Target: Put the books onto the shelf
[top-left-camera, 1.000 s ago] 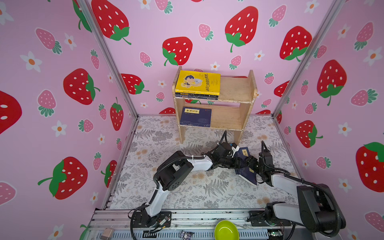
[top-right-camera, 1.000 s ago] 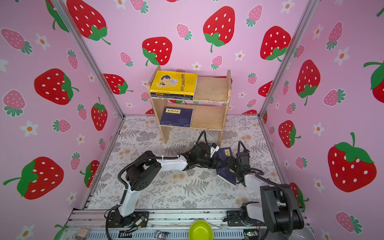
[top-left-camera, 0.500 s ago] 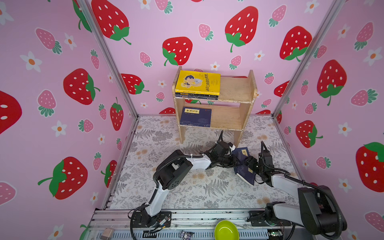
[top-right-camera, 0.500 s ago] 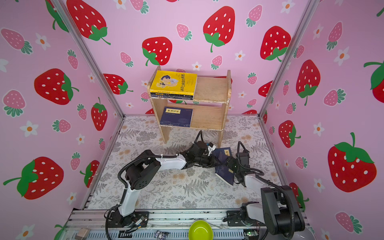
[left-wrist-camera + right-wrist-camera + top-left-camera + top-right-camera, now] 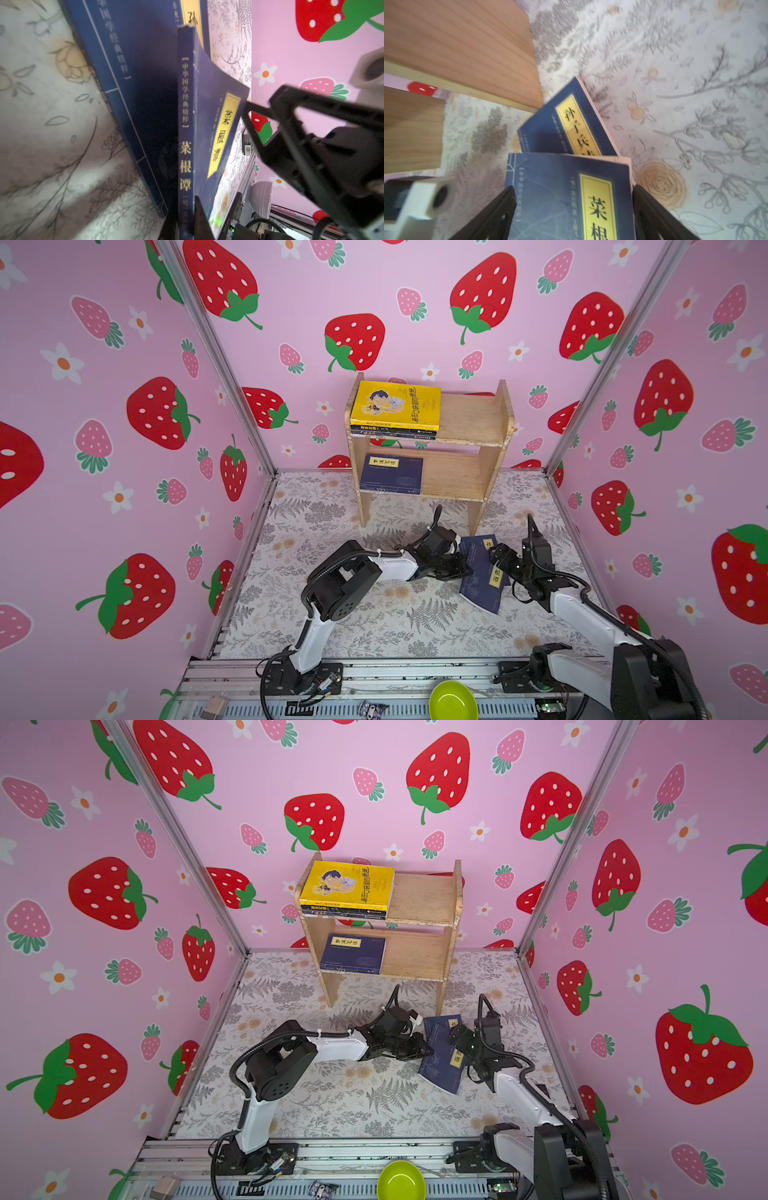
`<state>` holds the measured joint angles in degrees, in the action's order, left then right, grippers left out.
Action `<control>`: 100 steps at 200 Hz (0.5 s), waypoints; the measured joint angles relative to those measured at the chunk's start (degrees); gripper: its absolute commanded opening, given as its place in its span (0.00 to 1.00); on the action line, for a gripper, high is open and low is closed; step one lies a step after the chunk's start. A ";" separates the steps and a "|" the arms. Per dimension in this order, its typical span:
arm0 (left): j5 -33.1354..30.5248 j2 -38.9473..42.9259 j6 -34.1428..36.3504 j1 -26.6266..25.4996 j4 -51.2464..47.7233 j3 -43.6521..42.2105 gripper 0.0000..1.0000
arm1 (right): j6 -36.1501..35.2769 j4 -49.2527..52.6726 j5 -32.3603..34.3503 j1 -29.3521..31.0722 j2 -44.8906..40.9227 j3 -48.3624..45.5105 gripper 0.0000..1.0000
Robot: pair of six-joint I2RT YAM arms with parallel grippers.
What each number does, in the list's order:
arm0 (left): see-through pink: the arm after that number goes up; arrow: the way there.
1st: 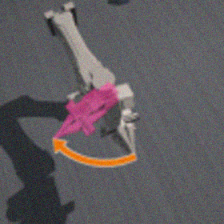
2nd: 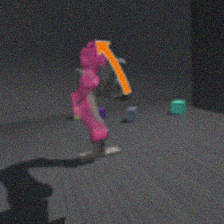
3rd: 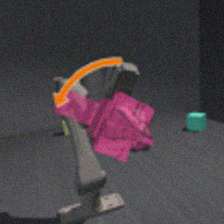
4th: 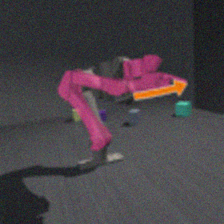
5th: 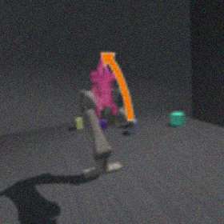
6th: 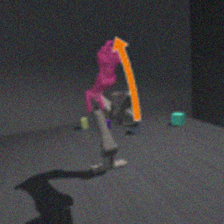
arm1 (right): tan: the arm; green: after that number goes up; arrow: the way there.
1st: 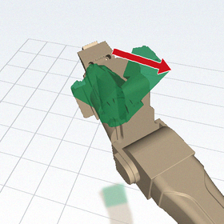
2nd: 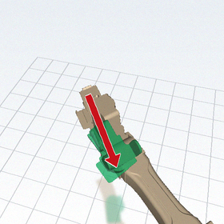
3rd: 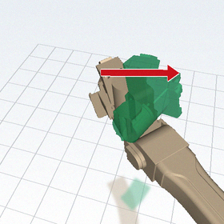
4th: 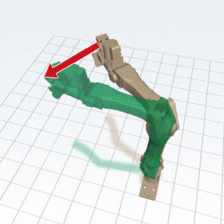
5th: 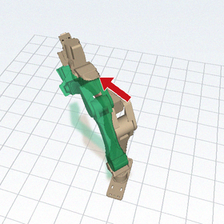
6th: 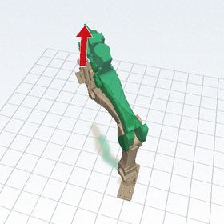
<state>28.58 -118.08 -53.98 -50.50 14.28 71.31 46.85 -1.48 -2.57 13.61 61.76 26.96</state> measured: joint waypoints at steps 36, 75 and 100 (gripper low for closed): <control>1.53 12.61 3.87 1.92 -3.74 -5.64 0.00 | -0.92 2.86 0.17 0.00 -7.98 8.33 0.96; 1.95 32.44 8.59 8.07 -11.85 -10.03 0.00 | -1.46 3.15 -1.62 0.00 -12.63 13.22 0.95; -1.14 42.34 9.18 12.63 -15.19 -10.69 0.00 | -0.28 1.05 -5.49 0.00 -12.02 13.29 0.95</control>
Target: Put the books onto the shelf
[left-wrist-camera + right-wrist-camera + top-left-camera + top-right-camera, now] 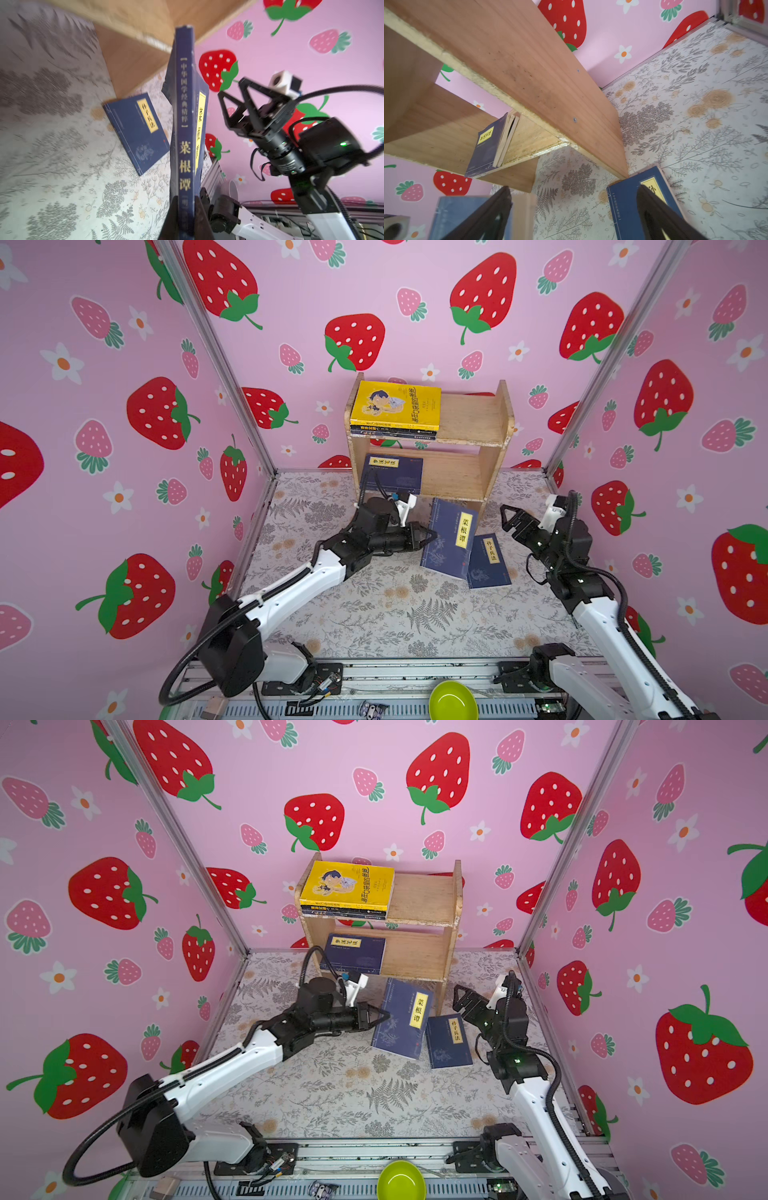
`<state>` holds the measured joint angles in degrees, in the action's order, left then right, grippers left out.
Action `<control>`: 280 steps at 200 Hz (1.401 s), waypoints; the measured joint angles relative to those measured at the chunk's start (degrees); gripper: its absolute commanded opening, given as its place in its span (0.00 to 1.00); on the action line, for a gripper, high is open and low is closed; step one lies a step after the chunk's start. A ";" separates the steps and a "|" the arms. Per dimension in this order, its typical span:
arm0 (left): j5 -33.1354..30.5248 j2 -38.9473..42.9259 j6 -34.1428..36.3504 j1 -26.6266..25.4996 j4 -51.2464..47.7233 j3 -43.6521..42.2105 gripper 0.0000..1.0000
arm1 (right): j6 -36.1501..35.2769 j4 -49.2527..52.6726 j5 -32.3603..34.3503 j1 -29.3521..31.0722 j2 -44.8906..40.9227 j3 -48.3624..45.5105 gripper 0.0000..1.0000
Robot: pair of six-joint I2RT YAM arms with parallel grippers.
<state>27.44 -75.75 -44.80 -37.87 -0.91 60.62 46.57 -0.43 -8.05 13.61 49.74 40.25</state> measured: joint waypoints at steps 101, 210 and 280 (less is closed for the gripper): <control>-20.00 9.94 -4.98 4.90 -5.66 -0.92 0.00 | 10.51 -25.38 -15.74 13.25 11.15 -3.78 0.97; -35.54 8.72 -10.99 4.98 6.99 -0.94 0.00 | 19.76 -43.17 -26.62 21.66 25.35 1.90 0.99; -37.05 1.86 -14.71 4.87 19.17 -1.90 0.00 | 25.64 -51.82 -27.32 24.11 36.17 7.23 0.95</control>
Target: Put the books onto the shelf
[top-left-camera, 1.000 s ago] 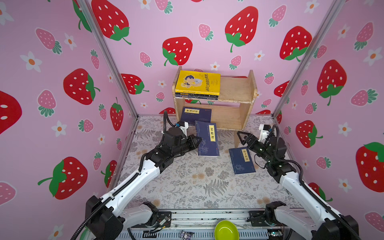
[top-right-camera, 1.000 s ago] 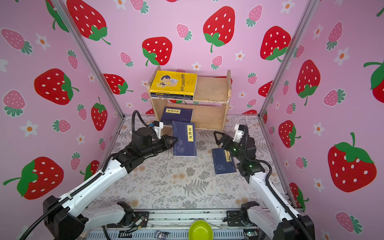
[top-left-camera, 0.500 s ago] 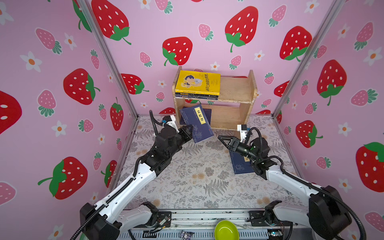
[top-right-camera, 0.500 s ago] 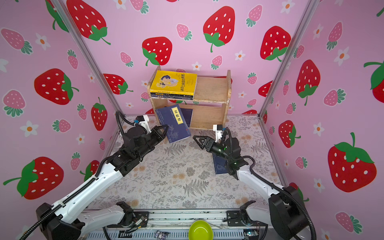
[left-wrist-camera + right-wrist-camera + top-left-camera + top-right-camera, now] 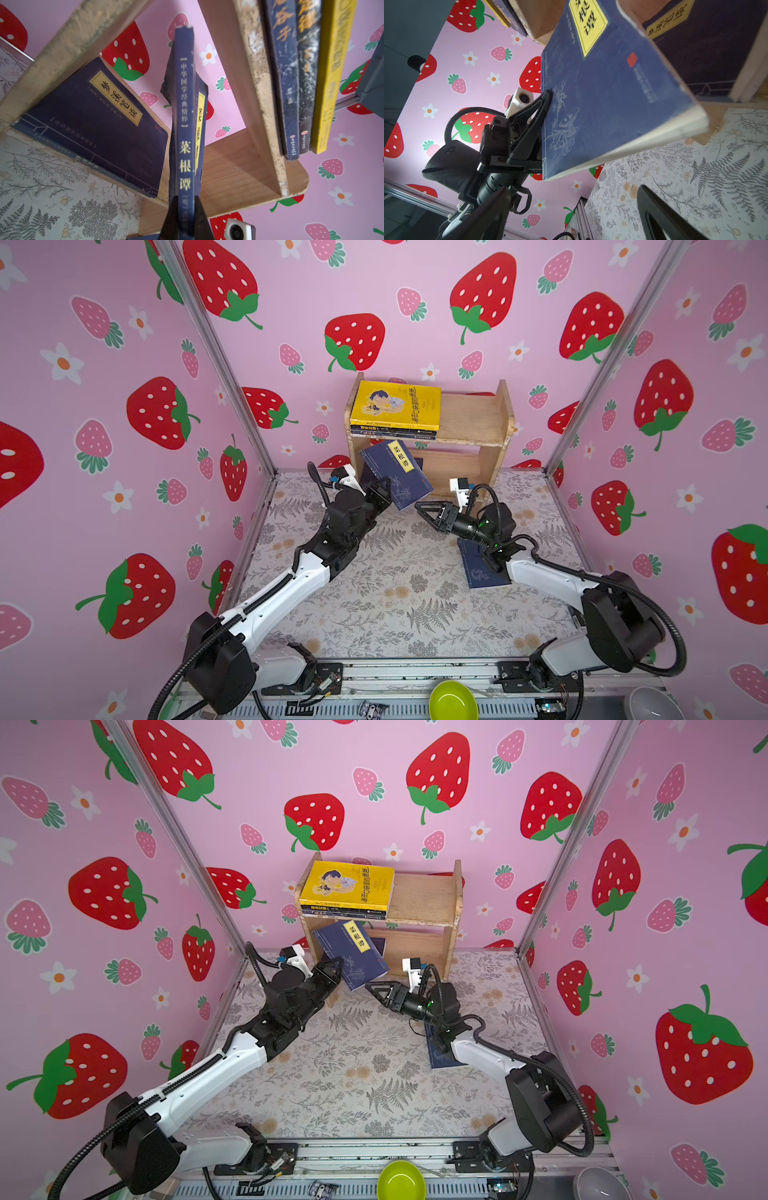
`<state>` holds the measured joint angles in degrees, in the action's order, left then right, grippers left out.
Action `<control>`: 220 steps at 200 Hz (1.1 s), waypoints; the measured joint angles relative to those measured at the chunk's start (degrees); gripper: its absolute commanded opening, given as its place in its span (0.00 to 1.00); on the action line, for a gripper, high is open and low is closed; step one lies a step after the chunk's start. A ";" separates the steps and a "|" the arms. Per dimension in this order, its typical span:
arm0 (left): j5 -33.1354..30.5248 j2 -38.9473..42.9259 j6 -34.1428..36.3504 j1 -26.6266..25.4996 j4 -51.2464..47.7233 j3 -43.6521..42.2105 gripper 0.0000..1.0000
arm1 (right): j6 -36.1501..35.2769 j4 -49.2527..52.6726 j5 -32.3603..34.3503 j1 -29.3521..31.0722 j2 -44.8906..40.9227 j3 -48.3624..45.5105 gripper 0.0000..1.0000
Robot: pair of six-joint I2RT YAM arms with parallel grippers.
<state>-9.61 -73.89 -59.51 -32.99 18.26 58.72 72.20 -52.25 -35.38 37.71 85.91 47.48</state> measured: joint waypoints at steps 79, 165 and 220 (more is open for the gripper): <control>-0.50 -0.72 -1.90 -2.54 5.14 -2.64 0.00 | 7.54 -13.81 4.17 1.01 9.40 3.37 0.66; -1.95 -0.68 -2.21 -4.20 7.21 -4.13 0.16 | 10.38 -16.24 10.21 1.92 8.85 2.91 0.15; 0.66 1.62 1.29 -2.62 4.35 -4.70 0.81 | 9.97 -12.35 10.71 1.03 7.93 2.78 0.08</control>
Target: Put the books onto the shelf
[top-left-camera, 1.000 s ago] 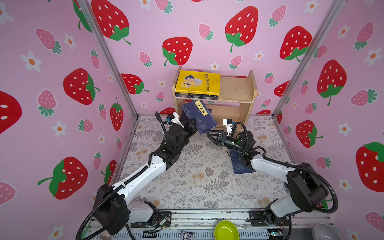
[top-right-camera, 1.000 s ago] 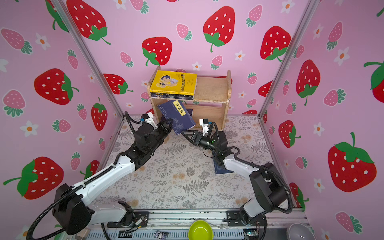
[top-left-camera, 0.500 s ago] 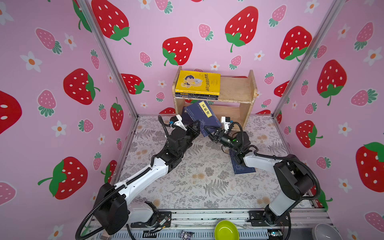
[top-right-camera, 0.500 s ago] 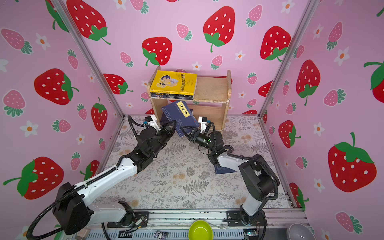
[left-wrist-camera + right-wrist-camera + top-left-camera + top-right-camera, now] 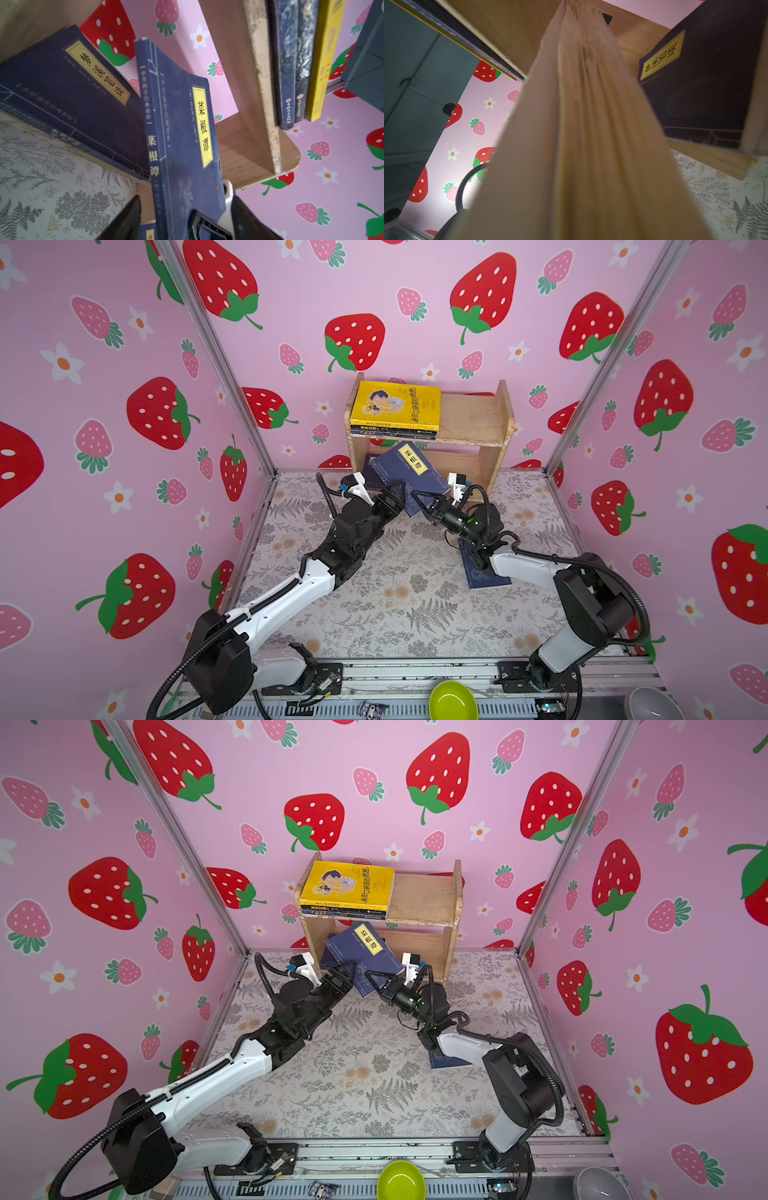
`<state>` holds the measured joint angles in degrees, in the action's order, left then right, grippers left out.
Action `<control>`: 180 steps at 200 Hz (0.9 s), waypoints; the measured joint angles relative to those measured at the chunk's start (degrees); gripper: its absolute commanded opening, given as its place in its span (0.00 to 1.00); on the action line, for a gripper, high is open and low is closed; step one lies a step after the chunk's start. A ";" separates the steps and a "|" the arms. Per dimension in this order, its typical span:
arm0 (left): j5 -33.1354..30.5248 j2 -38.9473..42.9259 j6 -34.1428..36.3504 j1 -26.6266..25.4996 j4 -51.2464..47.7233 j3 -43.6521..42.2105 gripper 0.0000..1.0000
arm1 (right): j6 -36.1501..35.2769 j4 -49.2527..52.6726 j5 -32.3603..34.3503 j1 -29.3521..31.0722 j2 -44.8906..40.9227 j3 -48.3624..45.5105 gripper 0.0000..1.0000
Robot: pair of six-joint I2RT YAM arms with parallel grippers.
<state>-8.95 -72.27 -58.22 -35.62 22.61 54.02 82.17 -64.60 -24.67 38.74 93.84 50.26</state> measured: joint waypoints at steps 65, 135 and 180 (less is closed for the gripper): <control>17.31 4.07 7.10 11.17 -12.96 2.93 0.86 | -8.39 18.01 -10.69 -6.14 -9.09 2.05 0.10; 36.33 1.38 10.58 13.22 -14.25 6.45 0.77 | -14.03 30.18 -20.33 -8.92 -12.70 5.95 0.11; 38.05 -1.36 9.55 13.25 -11.98 6.91 0.52 | -14.56 32.20 -23.23 -9.51 -12.70 5.95 0.12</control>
<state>29.10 -73.63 -48.66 -22.37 10.63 60.93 67.61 -32.40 -47.90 29.23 81.14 56.21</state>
